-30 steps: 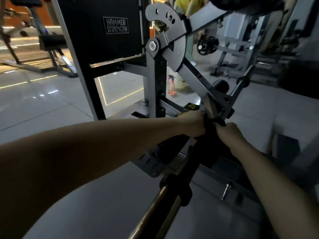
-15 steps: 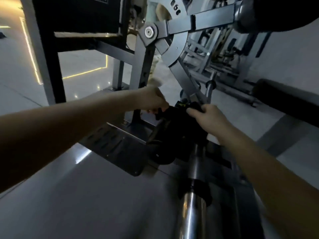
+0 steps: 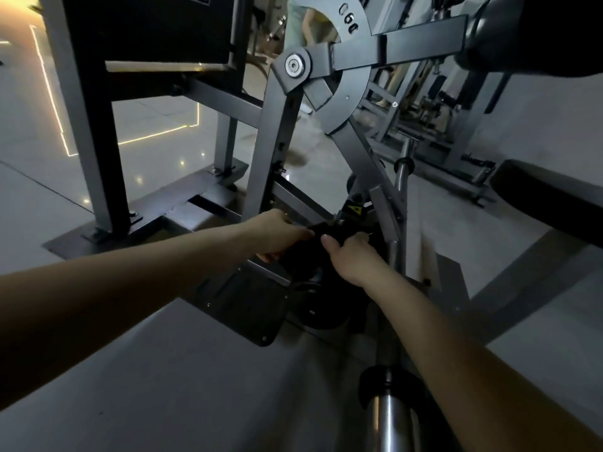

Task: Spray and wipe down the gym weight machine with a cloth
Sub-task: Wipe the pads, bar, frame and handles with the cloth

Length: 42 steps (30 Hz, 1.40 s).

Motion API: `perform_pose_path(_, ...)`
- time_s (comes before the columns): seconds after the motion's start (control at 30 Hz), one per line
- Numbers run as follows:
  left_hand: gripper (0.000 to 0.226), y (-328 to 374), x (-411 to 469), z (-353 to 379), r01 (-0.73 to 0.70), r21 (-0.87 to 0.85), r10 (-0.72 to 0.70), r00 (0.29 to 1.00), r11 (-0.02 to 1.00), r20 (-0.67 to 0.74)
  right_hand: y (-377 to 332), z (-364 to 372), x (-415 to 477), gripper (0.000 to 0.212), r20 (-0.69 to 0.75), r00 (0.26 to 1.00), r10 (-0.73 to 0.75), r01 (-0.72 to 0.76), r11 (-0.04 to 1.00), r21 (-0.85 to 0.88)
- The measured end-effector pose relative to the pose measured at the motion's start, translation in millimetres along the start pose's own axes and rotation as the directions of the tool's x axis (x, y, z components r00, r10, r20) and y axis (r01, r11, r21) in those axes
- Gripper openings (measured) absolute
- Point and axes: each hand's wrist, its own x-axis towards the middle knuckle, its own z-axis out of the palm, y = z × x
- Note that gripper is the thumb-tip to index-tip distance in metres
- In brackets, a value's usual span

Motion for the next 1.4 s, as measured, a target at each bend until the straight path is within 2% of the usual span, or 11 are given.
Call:
perform_pose_path(0.17, 0.030, -4, 1, 10, -0.124, 0.032, 0.126, 0.991, 0.992, -0.044, -3, -9, 45, 0.081, -0.216, 0.966, -0.143, 0.060, 0.934, -0.352)
perform_pose_path(0.27, 0.033, -6, 2, 14, -0.168, 0.048, 0.171, 0.983, 0.985, -0.072, 6, -14, 59, 0.063, -0.363, 0.892, -0.270, 0.134, 0.924, -0.358)
perform_pose_path(0.47, 0.023, -7, 13, 26, -0.086, -0.207, 0.050, 0.984, 0.975, -0.170, 26, -25, 36, 0.040, -0.182, 0.885, -0.428, 0.413, 0.903, -0.114)
perform_pose_path(0.57, 0.022, 2, 15, 24, -0.109, -0.254, 0.046, 0.969, 0.961, -0.242, 37, -35, 9, 0.008, 0.003, 0.911, -0.411, 0.411, 0.911, 0.019)
perform_pose_path(0.73, 0.024, 12, -1, 18, -0.170, -0.053, 0.168, 0.985, 0.984, -0.043, 37, -35, -31, 0.004, 0.289, 0.826, -0.485, 0.428, 0.871, 0.239)
perform_pose_path(0.83, 0.019, 13, -13, 11, -0.211, -0.002, 0.210, 0.973, 0.977, -0.090, 31, -39, -33, 0.002, 0.308, 0.824, -0.475, 0.414, 0.877, 0.243)
perform_pose_path(0.9, 0.021, 16, -18, 4, -0.241, -0.065, 0.233, 0.966, 0.968, -0.107, 26, -49, -23, 0.005, 0.167, 0.875, -0.454, 0.400, 0.873, 0.279)
perform_pose_path(1.03, 0.024, 30, -35, -5, -0.281, -0.389, 0.295, 0.955, 0.878, -0.024, 7, -79, -7, 0.027, -0.102, 0.927, -0.361, 0.317, 0.609, 0.727)
perform_pose_path(1.2, 0.013, 56, -48, 5, -0.271, -0.492, 0.316, 0.949, 0.827, 0.009, -6, -85, -19, 0.021, -0.057, 0.937, -0.345, 0.159, 0.277, 0.947)
perform_pose_path(1.3, 0.019, 63, -49, 7, -0.227, -0.561, 0.217, 0.972, 0.796, -0.087, -5, -79, -29, 0.019, -0.088, 0.879, -0.469, 0.300, 0.399, 0.866)
perform_pose_path(1.4, 0.019, 64, -46, 1, -0.190, -0.635, 0.182, 0.980, 0.749, -0.078, 3, -67, -32, 0.059, -0.226, 0.682, -0.695, 0.720, 0.586, 0.371)
